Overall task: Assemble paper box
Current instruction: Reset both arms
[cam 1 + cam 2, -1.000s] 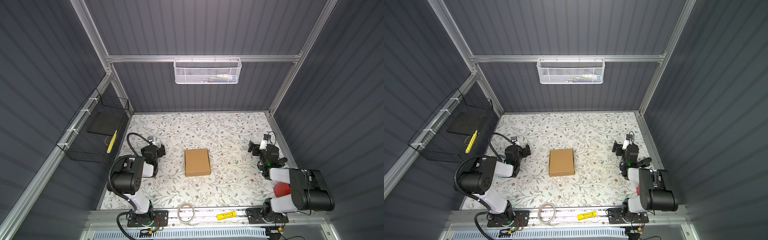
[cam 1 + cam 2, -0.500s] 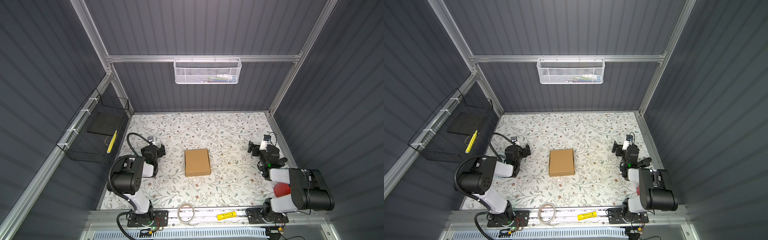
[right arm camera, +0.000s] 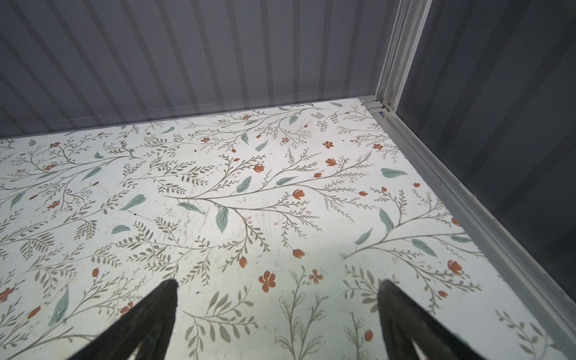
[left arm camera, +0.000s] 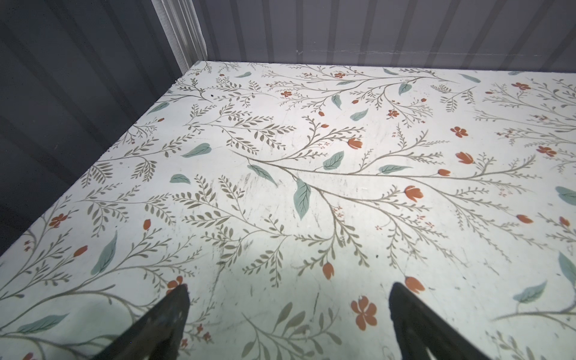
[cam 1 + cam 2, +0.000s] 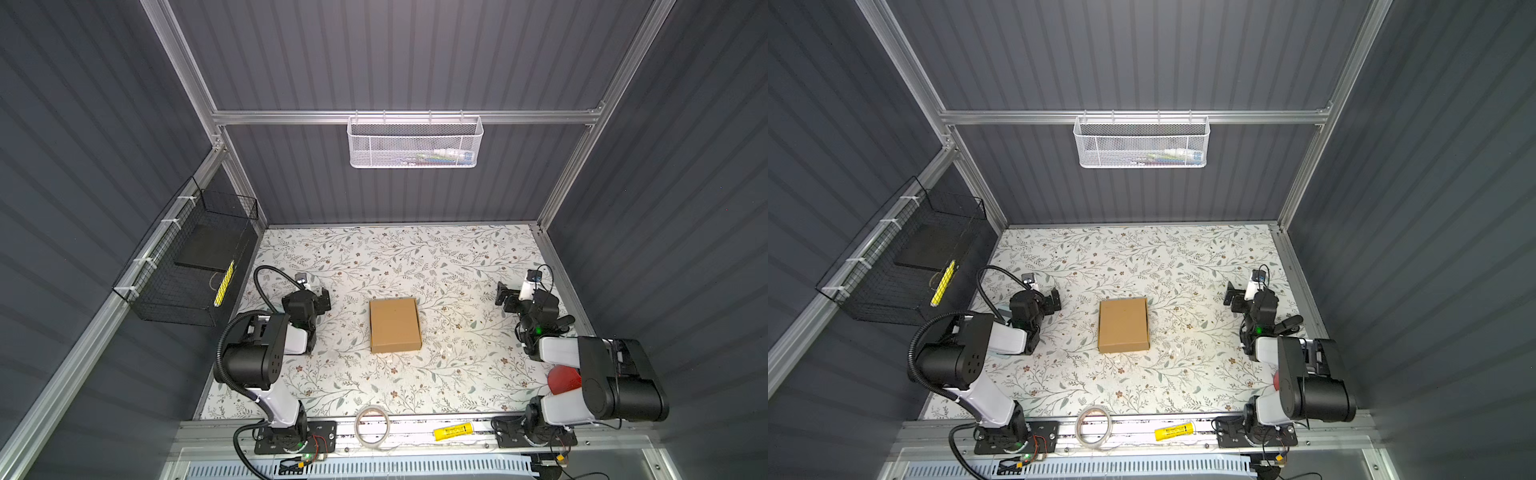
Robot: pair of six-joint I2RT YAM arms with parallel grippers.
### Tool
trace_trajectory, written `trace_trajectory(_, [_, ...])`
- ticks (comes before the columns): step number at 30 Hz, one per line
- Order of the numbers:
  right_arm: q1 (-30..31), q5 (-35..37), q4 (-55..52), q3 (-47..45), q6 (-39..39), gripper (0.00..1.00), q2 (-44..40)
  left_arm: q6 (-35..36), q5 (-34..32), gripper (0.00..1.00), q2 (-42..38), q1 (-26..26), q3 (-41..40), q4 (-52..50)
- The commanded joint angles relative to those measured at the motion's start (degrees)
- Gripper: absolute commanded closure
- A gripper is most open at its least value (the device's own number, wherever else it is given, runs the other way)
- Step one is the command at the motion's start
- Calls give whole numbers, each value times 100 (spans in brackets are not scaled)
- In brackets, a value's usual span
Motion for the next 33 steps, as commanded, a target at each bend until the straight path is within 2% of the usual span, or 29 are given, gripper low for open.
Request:
trace_trajectory(1, [-21, -62, 69, 100, 58, 1, 55, 92, 13, 0, 69, 32, 81, 42])
trace_trajectory(14, [-21, -129, 337, -82, 20, 1, -19, 92, 8, 0, 70, 32, 74, 41])
trace_trajectory(16, [-14, 4, 1233, -605, 47, 1, -78, 92, 11, 0, 70, 32, 74, 43])
trace_trajectory(19, [-20, 905, 3132, -1448, 413, 1, 250, 88, 13, 0, 70, 32, 74, 43])
trace_trajectory(23, [-29, 1067, 2100, -886, 455, 1, 155, 96, 13, 0, 71, 32, 74, 39])
trace_trajectory(26, [-21, 737, 244, -91, 371, 1, -67, 92, 13, 0, 70, 32, 74, 38])
trace_trajectory(33, [85, 712, 437, -86, 200, 1, 44, 92, 13, 0, 70, 32, 74, 35])
